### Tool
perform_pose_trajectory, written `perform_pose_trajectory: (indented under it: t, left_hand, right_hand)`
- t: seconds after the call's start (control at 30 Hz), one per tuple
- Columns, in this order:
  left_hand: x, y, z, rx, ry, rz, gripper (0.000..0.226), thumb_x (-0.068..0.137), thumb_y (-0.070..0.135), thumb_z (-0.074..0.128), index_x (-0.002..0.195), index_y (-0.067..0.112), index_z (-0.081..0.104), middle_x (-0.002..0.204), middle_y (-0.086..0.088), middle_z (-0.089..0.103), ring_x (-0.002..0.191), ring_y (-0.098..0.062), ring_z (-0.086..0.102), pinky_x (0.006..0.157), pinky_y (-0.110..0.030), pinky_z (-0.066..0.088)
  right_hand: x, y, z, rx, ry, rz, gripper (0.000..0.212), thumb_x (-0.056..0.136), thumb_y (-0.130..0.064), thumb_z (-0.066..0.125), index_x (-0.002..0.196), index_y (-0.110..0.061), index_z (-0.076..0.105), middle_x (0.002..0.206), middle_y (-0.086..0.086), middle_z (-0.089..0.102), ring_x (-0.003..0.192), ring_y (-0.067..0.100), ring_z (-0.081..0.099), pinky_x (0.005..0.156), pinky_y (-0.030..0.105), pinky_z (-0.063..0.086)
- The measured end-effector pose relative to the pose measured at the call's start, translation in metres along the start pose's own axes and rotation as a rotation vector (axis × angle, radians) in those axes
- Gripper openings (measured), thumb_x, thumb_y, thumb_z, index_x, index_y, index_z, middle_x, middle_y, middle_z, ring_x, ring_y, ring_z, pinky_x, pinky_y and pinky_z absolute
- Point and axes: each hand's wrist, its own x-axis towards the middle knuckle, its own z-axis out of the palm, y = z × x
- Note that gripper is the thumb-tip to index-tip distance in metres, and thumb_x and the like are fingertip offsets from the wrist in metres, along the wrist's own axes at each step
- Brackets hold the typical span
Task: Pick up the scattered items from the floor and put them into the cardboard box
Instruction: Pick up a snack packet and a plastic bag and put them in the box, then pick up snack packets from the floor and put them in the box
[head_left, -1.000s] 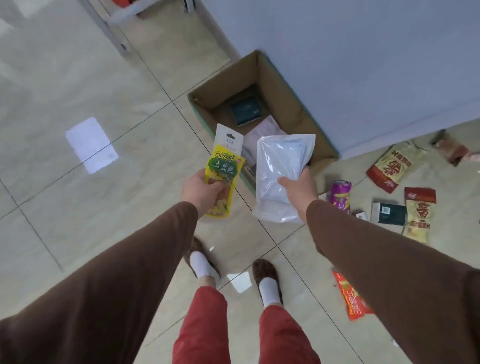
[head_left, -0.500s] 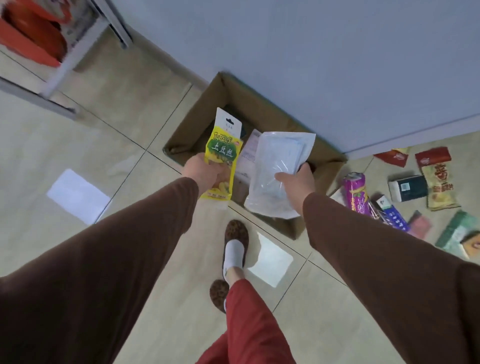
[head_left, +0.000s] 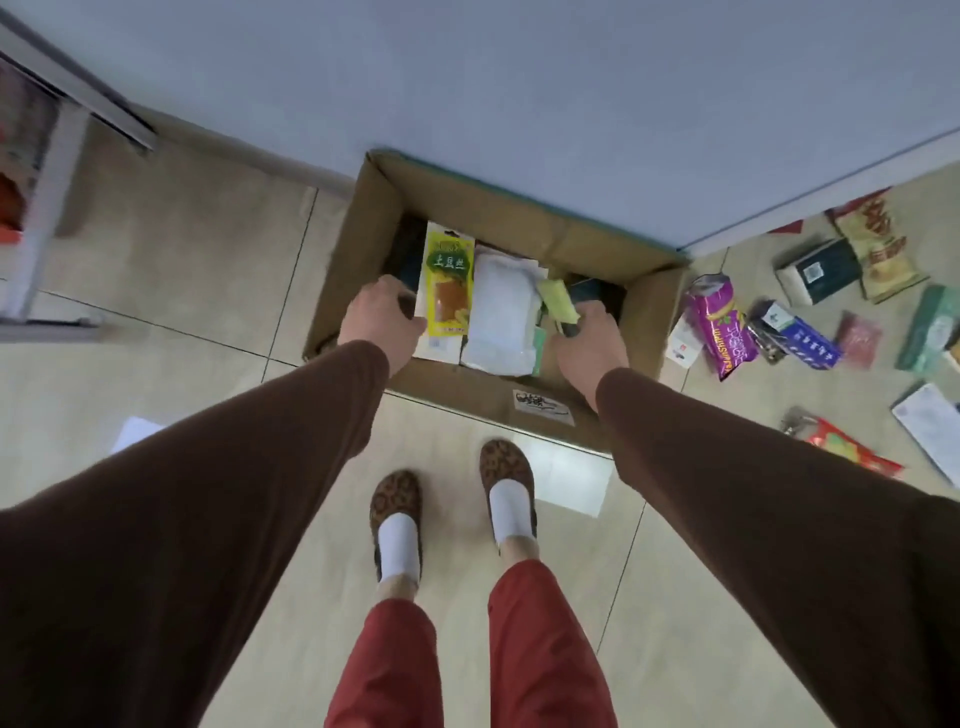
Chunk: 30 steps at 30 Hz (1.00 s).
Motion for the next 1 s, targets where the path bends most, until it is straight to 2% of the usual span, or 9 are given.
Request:
perform_pose_trajectory:
  t: [0.07, 0.13, 0.27, 0.47, 0.6, 0.7, 0.87, 1.0]
  left_hand:
    - [-0.013, 0.001, -0.004, 0.101, -0.025, 0.121, 0.042, 0.089, 0.024, 0.068, 0.128, 0.016, 0.056, 0.126, -0.009, 0.061, 0.114, -0.031, 0.057, 0.092, -0.042, 0.05]
    - [-0.029, 0.007, -0.009, 0.2, -0.055, 0.237, 0.043, 0.09, 0.024, 0.067, 0.13, 0.018, 0.054, 0.125, -0.007, 0.06, 0.113, -0.029, 0.058, 0.091, -0.045, 0.052]
    - [-0.063, 0.027, -0.013, 0.33, -0.095, 0.425, 0.04, 0.091, 0.023, 0.065, 0.129, 0.019, 0.055, 0.122, -0.006, 0.061, 0.114, -0.028, 0.057, 0.09, -0.044, 0.051]
    - [-0.117, 0.081, 0.011, 0.433, -0.154, 0.584, 0.034, 0.09, 0.025, 0.063, 0.123, 0.02, 0.058, 0.12, -0.004, 0.061, 0.112, -0.028, 0.057, 0.086, -0.038, 0.05]
    - [-0.159, 0.122, 0.051, 0.507, -0.197, 0.676, 0.037, 0.09, 0.029, 0.065, 0.125, 0.018, 0.056, 0.121, -0.005, 0.06, 0.112, -0.029, 0.057, 0.087, -0.041, 0.05]
    - [-0.197, 0.152, 0.092, 0.535, -0.213, 0.723, 0.038, 0.09, 0.029, 0.066, 0.125, 0.017, 0.057, 0.123, -0.005, 0.06, 0.112, -0.028, 0.057, 0.087, -0.038, 0.046]
    - [-0.265, 0.206, 0.17, 0.575, -0.239, 0.763, 0.035, 0.086, 0.026, 0.068, 0.118, 0.015, 0.059, 0.116, -0.007, 0.062, 0.108, -0.031, 0.059, 0.088, -0.043, 0.051]
    - [-0.317, 0.25, 0.232, 0.583, -0.274, 0.76, 0.041, 0.088, 0.028, 0.068, 0.126, 0.017, 0.056, 0.122, -0.006, 0.06, 0.113, -0.028, 0.058, 0.092, -0.044, 0.051]
  right_hand:
    - [-0.022, 0.006, -0.003, -0.134, 0.035, -0.113, 0.039, 0.093, -0.022, 0.061, 0.13, -0.013, 0.054, 0.129, 0.013, 0.055, 0.115, 0.034, 0.055, 0.096, 0.044, 0.049]
    - [-0.047, 0.014, -0.008, -0.177, 0.067, -0.18, 0.032, 0.096, -0.023, 0.059, 0.126, -0.015, 0.057, 0.127, 0.011, 0.055, 0.114, 0.032, 0.053, 0.096, 0.043, 0.048]
    - [-0.094, 0.035, -0.022, -0.148, 0.101, -0.177, 0.033, 0.093, -0.018, 0.061, 0.125, -0.019, 0.058, 0.127, 0.005, 0.053, 0.115, 0.027, 0.051, 0.099, 0.043, 0.047]
    - [-0.149, 0.091, -0.068, -0.076, 0.183, -0.097, 0.038, 0.094, -0.018, 0.059, 0.132, -0.017, 0.056, 0.13, 0.006, 0.053, 0.12, 0.028, 0.047, 0.099, 0.04, 0.046]
    - [-0.176, 0.148, -0.1, 0.013, 0.269, -0.046, 0.04, 0.092, -0.018, 0.061, 0.132, -0.018, 0.057, 0.129, 0.004, 0.053, 0.121, 0.027, 0.047, 0.099, 0.04, 0.046]
    - [-0.194, 0.202, -0.124, 0.083, 0.309, 0.005, 0.043, 0.091, -0.017, 0.061, 0.133, -0.017, 0.056, 0.129, 0.004, 0.054, 0.121, 0.026, 0.046, 0.099, 0.039, 0.045]
    - [-0.226, 0.308, -0.162, 0.15, 0.345, 0.05, 0.044, 0.091, -0.017, 0.063, 0.135, -0.015, 0.055, 0.131, 0.006, 0.055, 0.122, 0.027, 0.046, 0.101, 0.038, 0.043]
    - [-0.247, 0.387, -0.201, 0.176, 0.376, 0.084, 0.045, 0.091, -0.017, 0.062, 0.135, -0.016, 0.054, 0.13, 0.005, 0.055, 0.122, 0.026, 0.046, 0.101, 0.038, 0.044]
